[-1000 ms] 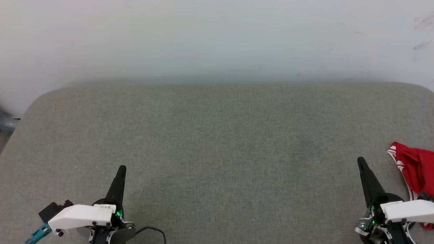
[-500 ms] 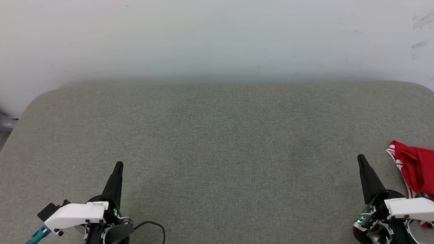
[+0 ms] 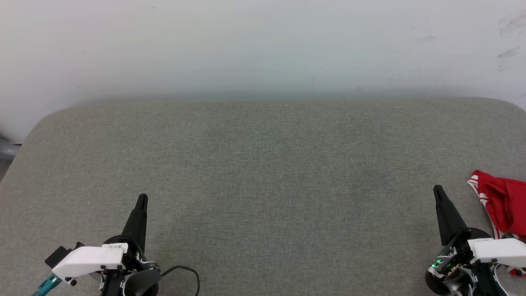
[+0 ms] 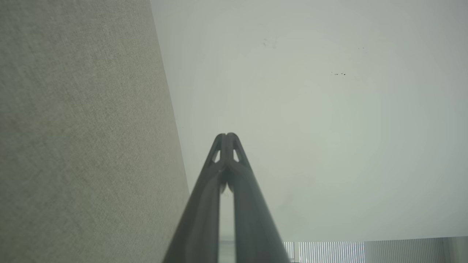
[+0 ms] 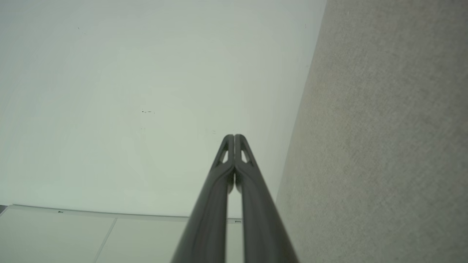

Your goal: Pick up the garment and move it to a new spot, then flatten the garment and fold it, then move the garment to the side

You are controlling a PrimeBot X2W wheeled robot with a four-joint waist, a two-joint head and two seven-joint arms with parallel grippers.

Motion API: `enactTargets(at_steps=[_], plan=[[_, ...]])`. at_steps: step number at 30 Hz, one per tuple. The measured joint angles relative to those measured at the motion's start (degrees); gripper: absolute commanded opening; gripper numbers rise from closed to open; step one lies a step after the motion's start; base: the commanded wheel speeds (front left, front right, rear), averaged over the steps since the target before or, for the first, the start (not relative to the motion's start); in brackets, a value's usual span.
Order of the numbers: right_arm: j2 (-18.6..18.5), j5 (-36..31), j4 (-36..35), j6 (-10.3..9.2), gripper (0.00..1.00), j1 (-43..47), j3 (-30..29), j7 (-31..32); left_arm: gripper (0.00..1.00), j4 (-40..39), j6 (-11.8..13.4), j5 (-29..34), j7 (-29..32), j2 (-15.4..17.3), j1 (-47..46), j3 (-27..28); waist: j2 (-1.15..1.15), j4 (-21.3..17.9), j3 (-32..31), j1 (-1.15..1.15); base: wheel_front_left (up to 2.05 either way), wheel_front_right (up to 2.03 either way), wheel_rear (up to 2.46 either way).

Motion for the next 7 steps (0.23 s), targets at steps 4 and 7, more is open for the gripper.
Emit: enactTargets(at_steps=[4,7], plan=[[0.0,0.0,0.0,0.00,0.00,0.0,0.0,0.0,0.00,0.0,0.0,0.0,0.0,0.0,0.0,0.0,0.00,0.0,0.0,0.00,0.00,0.00,0.00],[0.0,0.0,0.0,0.00,0.00,0.0,0.0,0.0,0.00,0.0,0.0,0.0,0.0,0.0,0.0,0.0,0.00,0.0,0.0,0.00,0.00,0.00,0.00]])
